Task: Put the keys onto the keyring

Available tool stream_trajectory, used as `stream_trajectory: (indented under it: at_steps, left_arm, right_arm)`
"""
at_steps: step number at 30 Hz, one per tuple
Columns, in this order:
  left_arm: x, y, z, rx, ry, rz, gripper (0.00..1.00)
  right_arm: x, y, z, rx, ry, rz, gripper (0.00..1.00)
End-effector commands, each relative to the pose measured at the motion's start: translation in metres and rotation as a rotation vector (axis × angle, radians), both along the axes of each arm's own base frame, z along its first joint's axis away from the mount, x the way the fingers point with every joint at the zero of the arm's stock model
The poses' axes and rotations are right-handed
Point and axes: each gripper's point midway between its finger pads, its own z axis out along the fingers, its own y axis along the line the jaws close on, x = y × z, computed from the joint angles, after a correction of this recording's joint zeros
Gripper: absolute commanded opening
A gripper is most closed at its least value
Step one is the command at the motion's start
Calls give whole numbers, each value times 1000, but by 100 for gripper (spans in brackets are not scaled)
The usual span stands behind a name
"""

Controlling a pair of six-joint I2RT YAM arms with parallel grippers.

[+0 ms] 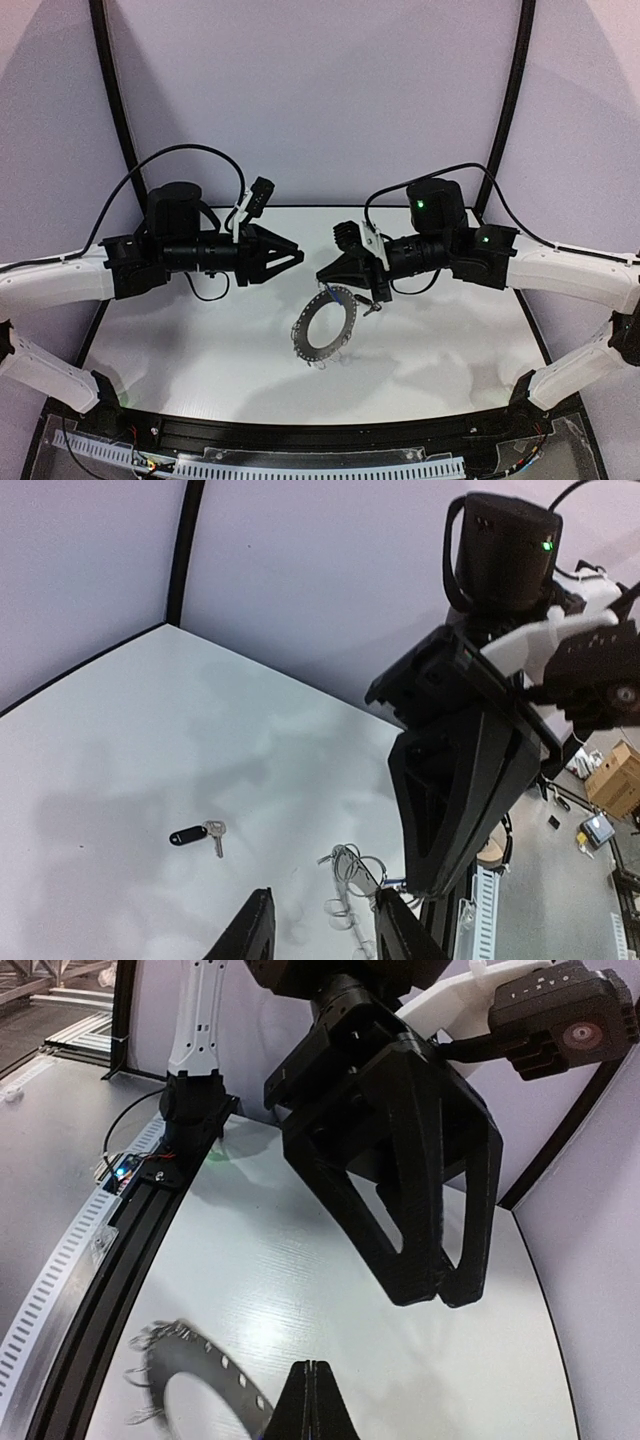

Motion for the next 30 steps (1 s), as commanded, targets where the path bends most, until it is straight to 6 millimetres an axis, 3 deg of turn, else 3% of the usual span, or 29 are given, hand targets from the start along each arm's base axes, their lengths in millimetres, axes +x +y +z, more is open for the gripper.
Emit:
stream_trajectory:
  at_steps: [1, 5, 11, 15, 30]
  left_arm:
    - [-21, 3, -8, 57, -32, -114, 37]
    - [-43, -3, -16, 106, -24, -270, 41]
    - [-50, -14, -26, 150, -35, -390, 41]
    - [-61, -18, -23, 162, -41, -502, 40]
    - [-73, -32, -27, 175, 14, -705, 36]
  right_arm:
    - [-13, -6, 17, -15, -41, 51, 0]
    - [-18, -8, 24, -3, -43, 71, 0]
    - [-26, -9, 29, 7, -25, 109, 0]
    - [-27, -9, 32, 12, -25, 113, 0]
    - [-31, -7, 37, 23, -23, 148, 0]
